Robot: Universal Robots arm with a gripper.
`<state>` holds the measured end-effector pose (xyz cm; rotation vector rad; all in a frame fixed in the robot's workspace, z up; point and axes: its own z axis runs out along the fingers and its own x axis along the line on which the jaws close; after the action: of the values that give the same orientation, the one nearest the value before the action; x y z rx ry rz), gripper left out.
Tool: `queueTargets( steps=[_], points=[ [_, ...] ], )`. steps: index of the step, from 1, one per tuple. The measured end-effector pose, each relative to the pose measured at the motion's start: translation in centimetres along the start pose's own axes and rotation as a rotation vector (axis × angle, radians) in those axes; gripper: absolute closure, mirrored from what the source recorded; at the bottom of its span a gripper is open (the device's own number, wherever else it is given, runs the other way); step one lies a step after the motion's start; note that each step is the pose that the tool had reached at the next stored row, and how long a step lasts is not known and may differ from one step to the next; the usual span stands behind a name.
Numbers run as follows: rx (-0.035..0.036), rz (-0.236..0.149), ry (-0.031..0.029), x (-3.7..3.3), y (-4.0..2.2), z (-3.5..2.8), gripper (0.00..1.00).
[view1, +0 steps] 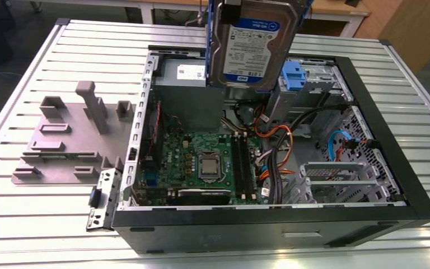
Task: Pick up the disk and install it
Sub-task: 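Insert the disk into the insertion slot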
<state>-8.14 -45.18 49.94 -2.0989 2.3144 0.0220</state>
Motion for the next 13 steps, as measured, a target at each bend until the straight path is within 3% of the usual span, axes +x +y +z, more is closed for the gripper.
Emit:
queueTargets(
  steps=[4, 13],
  points=[
    [0.0001, 0.0, 0.0, 0.46, -0.04, 0.0, 0.64],
    [0.0, 0.0, 0.0002, 0.56, -0.06, 0.0, 0.64]
  ],
)
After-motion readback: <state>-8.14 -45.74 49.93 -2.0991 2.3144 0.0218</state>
